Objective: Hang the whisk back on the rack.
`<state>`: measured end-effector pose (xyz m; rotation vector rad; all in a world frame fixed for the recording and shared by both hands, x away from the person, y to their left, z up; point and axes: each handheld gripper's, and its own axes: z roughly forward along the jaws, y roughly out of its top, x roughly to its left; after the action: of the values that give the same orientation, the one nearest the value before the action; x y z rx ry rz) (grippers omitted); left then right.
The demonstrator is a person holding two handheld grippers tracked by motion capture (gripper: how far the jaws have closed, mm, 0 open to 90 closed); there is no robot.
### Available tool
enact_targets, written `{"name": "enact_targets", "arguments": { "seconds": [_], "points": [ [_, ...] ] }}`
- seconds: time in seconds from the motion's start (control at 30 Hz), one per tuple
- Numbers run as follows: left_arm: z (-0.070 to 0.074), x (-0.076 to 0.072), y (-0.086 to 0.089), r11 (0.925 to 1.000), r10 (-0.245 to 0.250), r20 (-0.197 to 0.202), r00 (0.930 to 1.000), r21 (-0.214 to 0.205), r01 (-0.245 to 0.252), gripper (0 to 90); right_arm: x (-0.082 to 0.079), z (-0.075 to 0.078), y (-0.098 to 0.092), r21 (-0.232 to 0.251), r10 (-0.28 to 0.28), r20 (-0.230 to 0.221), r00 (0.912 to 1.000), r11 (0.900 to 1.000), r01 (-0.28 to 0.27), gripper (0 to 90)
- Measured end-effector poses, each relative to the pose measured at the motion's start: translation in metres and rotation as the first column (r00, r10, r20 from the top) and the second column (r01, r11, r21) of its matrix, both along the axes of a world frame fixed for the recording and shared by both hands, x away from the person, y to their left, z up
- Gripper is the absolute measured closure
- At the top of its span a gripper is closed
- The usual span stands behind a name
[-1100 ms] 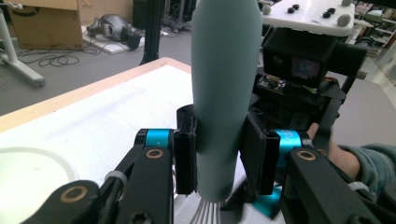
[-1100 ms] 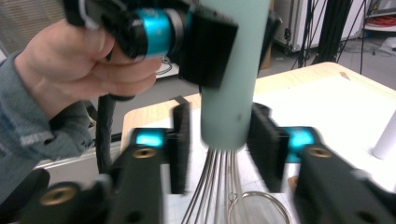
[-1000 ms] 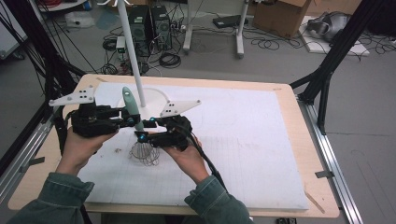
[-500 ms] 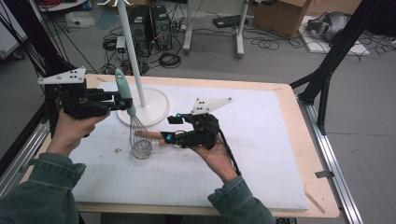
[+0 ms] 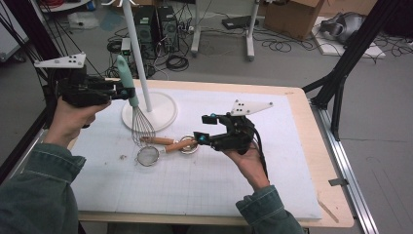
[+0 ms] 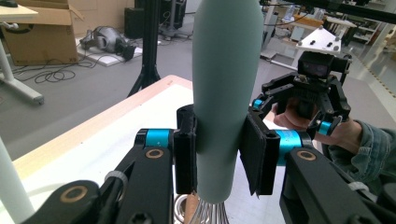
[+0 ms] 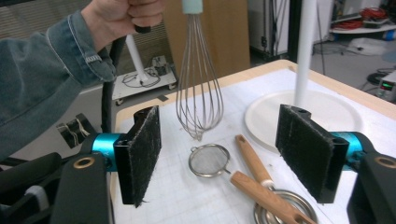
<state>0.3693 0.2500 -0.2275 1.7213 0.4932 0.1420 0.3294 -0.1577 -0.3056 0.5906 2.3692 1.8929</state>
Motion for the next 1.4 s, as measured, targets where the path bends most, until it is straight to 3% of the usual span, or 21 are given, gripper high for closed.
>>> {"name": "enact_targets", "arguments": {
  "seconds": [0.3,0.67,1.4],
  "points": [
    [0.013,0.016,0.005,1.0000,0.001,0.005,1.0000,0.002,-0.001,68.1,-0.004,-0.002,-0.027,0.019,-0.046,-0.006,0.9989,0.9988,0.046,27.9],
    [0.029,0.036,0.013,0.9999,0.005,0.005,1.0000,0.010,-0.005,68.1,-0.004,-0.005,-0.045,0.018,-0.084,-0.019,0.9963,0.9963,0.084,26.4],
    [0.067,0.082,0.014,0.9998,-0.012,-0.001,0.9999,-0.014,0.012,68.1,-0.002,-0.004,-0.060,0.042,-0.119,-0.025,0.9926,0.9919,0.120,25.6]
  ]
}}
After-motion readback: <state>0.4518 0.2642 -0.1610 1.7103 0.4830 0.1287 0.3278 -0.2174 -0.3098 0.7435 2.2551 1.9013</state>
